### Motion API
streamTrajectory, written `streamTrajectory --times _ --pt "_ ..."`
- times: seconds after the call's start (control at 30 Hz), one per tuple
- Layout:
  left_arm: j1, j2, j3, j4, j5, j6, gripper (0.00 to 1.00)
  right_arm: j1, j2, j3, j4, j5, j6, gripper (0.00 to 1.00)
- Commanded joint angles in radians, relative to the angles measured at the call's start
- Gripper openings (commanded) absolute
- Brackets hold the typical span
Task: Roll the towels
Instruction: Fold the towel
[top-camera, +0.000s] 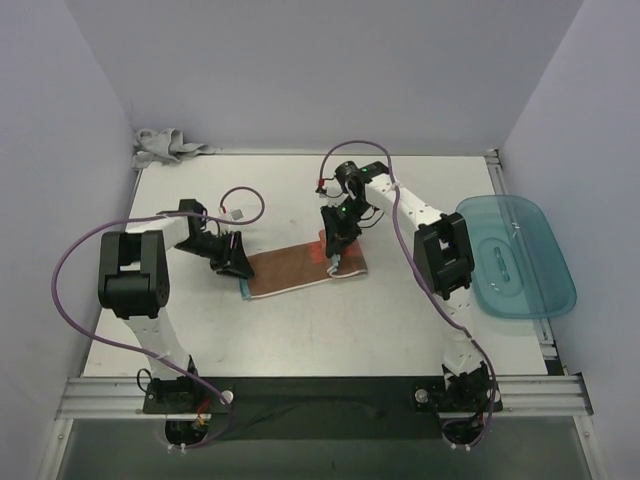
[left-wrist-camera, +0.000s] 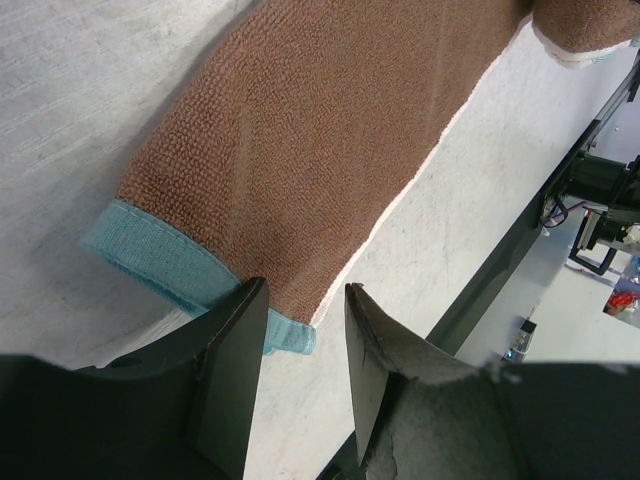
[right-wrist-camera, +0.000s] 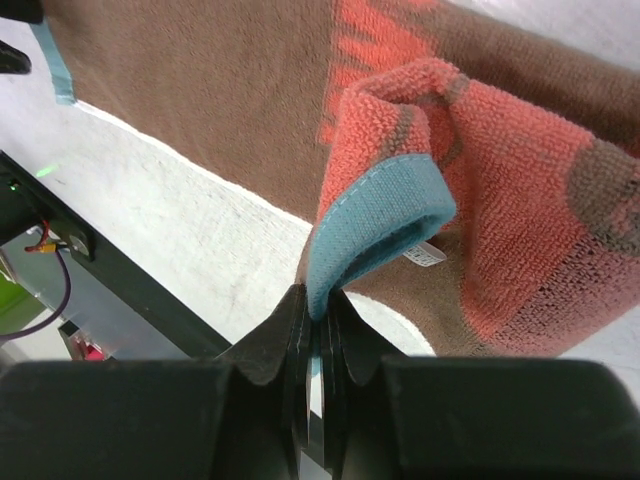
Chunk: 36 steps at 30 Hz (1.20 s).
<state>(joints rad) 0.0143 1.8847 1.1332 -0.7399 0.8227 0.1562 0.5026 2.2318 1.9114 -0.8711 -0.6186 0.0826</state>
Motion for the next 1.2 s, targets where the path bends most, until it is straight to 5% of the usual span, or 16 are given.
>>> streamTrajectory --times 0.0,1.03,1.17 --pt "-0.001 0.004 0.000 0.024 0.012 -0.003 0.47 0.016 0.038 0.051 -0.039 -0.033 0.022 0.04" --pt "-0.002 0.016 -0.006 0.024 0.006 -0.001 0.46 0.067 0.137 0.141 -0.029 -0.056 0.049 0.07" --pt "-0.002 0.010 -0.010 0.025 0.003 0.002 0.46 0.071 0.146 0.146 -0.026 -0.055 0.051 0.16"
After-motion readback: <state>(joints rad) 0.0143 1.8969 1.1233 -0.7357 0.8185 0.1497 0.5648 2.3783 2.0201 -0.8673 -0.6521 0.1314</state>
